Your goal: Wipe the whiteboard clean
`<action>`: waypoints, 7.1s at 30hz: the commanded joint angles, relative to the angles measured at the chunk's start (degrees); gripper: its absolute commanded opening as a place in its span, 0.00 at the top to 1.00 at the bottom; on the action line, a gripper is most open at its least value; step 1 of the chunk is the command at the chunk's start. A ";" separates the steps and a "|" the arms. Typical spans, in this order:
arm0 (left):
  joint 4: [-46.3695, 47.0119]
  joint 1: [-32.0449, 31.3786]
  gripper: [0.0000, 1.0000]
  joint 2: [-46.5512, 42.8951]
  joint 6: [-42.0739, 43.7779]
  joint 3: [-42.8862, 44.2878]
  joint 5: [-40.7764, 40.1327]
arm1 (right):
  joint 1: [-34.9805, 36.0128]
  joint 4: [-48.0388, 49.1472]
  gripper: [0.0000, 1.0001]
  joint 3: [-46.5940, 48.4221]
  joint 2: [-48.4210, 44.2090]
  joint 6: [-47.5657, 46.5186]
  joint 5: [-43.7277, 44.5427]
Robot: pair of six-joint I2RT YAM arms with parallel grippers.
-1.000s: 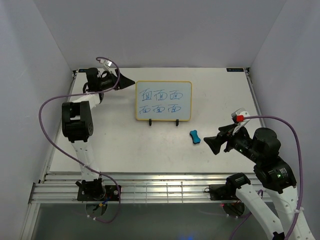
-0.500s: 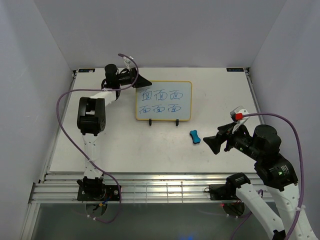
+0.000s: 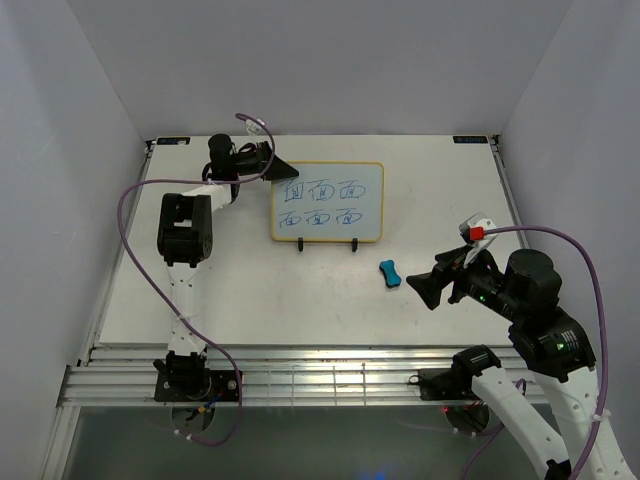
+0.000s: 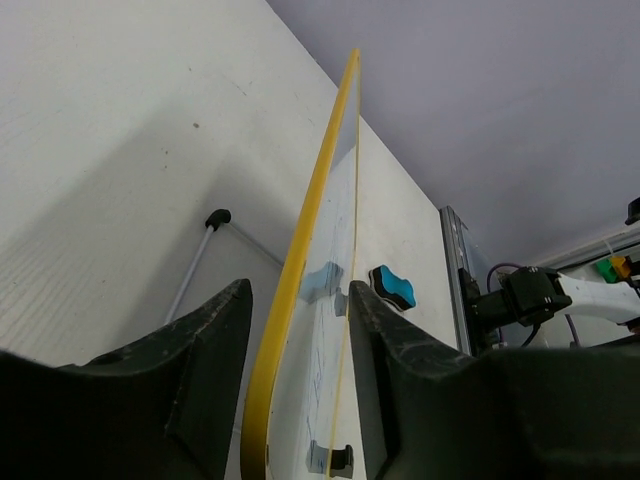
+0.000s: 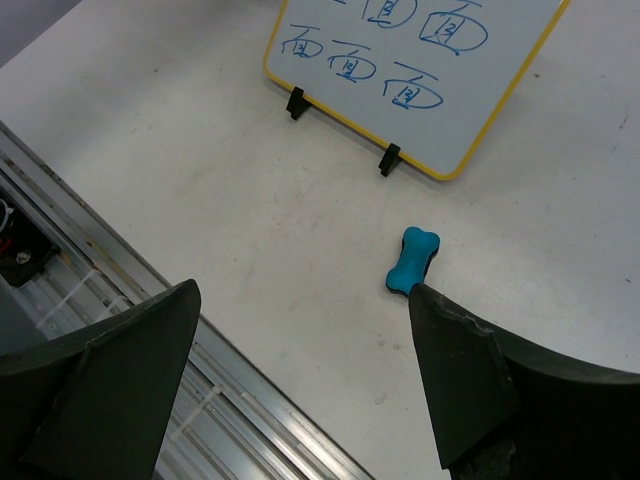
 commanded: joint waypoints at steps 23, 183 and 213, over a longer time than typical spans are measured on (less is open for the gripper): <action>10.37 0.77 1.00 -1.05 -9.04 0.40 3.11 | -0.38 2.00 0.09 -0.94 0.37 0.04 -1.51; -75.32 -0.72 1.00 -84.99 18.55 -58.75 -39.08 | 46.12 25.65 0.80 16.64 64.63 19.91 24.41; -74.88 -0.72 1.00 -85.78 17.67 -59.01 -40.14 | 53.15 32.67 0.85 26.83 69.98 29.31 17.74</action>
